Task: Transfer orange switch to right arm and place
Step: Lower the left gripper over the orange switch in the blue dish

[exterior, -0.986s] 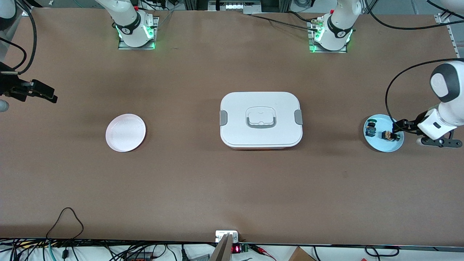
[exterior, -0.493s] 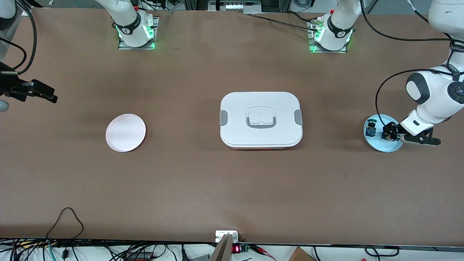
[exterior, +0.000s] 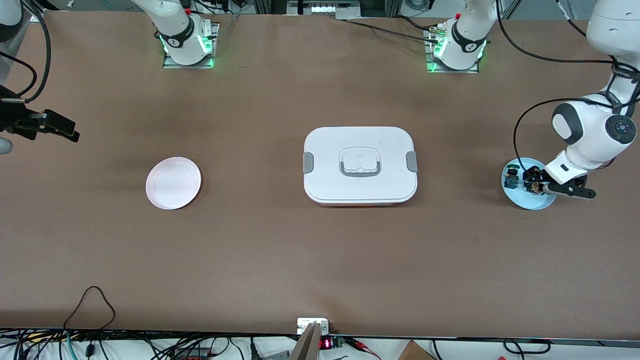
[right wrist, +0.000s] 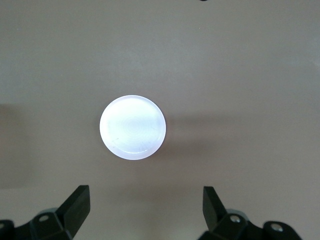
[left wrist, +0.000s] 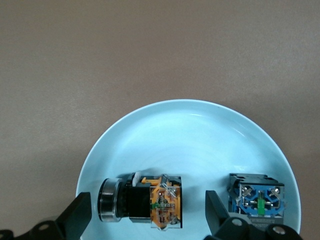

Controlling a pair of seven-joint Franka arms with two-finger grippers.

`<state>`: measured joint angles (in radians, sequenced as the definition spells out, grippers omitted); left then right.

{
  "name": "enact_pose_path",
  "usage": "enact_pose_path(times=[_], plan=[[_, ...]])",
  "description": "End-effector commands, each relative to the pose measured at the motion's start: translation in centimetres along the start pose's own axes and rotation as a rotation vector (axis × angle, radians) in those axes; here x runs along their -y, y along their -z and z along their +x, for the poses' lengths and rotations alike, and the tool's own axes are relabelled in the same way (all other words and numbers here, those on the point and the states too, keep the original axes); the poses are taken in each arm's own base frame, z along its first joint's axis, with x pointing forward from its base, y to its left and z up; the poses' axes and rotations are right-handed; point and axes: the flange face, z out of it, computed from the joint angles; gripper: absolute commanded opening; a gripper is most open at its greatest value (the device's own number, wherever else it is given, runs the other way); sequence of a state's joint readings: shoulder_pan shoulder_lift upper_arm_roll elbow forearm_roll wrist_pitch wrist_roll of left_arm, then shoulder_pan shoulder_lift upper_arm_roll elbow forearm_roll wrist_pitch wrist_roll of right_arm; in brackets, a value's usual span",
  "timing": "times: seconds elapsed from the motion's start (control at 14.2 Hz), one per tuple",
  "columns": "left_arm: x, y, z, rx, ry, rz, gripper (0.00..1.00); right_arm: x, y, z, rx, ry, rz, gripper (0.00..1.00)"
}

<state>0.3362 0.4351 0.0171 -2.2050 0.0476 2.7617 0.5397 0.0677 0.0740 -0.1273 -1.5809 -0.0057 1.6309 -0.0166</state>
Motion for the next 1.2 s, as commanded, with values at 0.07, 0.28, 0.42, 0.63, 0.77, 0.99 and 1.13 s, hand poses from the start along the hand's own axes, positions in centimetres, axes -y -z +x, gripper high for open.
enact_pose_path(times=[0.07, 0.28, 0.42, 0.63, 0.77, 0.99, 1.13], plan=[[0.8, -1.8, -1.0, -0.017, -0.034, 0.014, 1.00, 0.2, 0.3, -0.1, 0.007, -0.006, 0.006, 1.00], [1.1, -2.1, -1.3, -0.025, -0.028, 0.019, 0.78, 0.2, 0.3, -0.1, 0.007, -0.006, 0.006, 1.00], [1.1, -2.1, -1.2, -0.024, -0.019, 0.017, 0.44, 0.2, 0.3, -0.1, 0.007, -0.006, 0.006, 1.00], [1.3, -0.7, -0.6, -0.020, -0.019, 0.013, 0.36, 0.2, 0.3, -0.1, 0.007, -0.005, 0.006, 1.00], [1.3, 2.0, 0.0, -0.002, -0.024, 0.001, 0.36, 0.3, 0.2, -0.1, 0.008, -0.003, 0.006, 1.00], [0.9, 6.7, 2.3, 0.048, -0.046, -0.040, 0.36, 1.3, 0.1, -0.1, 0.009, 0.009, 0.005, 1.00], [0.5, 10.0, 4.6, 0.113, -0.070, -0.095, 0.36, 1.3, 0.1, -0.1, 0.009, 0.008, 0.005, 1.00]])
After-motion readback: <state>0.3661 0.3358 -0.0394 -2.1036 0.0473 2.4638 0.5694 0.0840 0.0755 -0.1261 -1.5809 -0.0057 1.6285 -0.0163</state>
